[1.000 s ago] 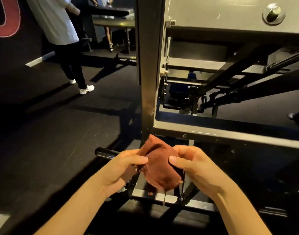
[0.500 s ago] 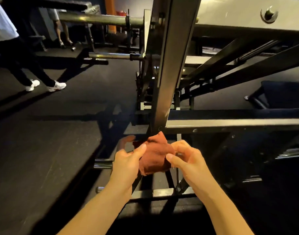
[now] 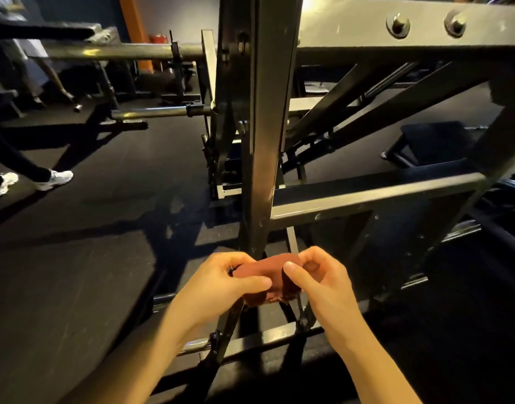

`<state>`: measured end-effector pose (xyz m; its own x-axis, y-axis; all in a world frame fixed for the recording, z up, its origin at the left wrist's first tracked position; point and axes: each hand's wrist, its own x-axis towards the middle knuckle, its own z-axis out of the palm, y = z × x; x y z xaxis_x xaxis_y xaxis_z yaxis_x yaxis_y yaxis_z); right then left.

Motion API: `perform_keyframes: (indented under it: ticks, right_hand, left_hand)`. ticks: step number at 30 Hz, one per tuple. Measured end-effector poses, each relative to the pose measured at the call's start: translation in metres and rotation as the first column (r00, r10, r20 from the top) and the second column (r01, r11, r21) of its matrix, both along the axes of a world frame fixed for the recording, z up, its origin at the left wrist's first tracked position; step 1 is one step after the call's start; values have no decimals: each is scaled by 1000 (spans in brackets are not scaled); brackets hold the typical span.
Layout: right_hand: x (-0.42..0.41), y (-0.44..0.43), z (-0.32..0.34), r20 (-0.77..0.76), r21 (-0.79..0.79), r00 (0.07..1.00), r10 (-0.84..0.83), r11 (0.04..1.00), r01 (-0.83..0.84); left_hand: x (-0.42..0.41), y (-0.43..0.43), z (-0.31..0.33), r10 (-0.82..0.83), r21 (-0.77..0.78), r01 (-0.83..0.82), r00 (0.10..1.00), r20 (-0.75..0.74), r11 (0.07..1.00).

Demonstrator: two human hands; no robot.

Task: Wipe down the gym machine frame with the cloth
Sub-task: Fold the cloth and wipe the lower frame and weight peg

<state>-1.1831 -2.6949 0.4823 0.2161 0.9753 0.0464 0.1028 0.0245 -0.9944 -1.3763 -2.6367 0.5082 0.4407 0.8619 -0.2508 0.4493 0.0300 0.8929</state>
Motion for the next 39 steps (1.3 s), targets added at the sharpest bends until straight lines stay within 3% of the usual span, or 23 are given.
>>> perform_keyframes:
  ticks: [3,6,10,13,16,19,21,24,27,32,36,39]
  right_hand:
    - [0,6,-4,-120,-29,989,-90,996,87]
    - [2,17,-8,-296,-124,955,23,990,-62]
    - [3,37,-12,-322,-186,945,56,975,-121]
    - [-1,52,-13,-321,-176,947,28,980,-88]
    - [-10,62,-11,-369,-156,927,-63,988,5]
    - [-20,60,-12,-388,-156,915,-108,986,50]
    - [-24,59,-16,-353,-159,923,-155,982,104]
    - [-37,66,-29,-255,-183,919,-299,949,258]
    - [-56,74,-24,-263,-169,877,-402,914,369]
    - [-67,83,-4,-230,-4,851,-472,875,484]
    - [-77,83,-27,-218,-152,798,-562,827,541]
    - [-77,86,-12,-200,-87,804,-560,827,555]
  left_hand:
    - [7,8,-5,4,32,-4,1000,9,999]
    - [11,12,-2,24,-9,-24,1000,10,1000]
    - [10,18,-1,144,-126,-135,987,67,983]
    - [9,34,-5,167,18,-168,986,23,986]
    - [10,48,-4,151,56,-153,988,43,987]
    - [9,61,-7,50,112,-44,998,-46,993]
    - [5,69,-10,-5,143,19,995,-97,990]
    - [-6,87,-12,77,199,-73,997,-10,977]
    - [-19,104,2,52,348,-61,998,33,935]
    - [-25,116,17,-58,573,1,995,81,820]
    - [-20,118,21,-92,660,-9,989,118,751]
    - [-18,124,20,-132,760,-19,982,137,649]
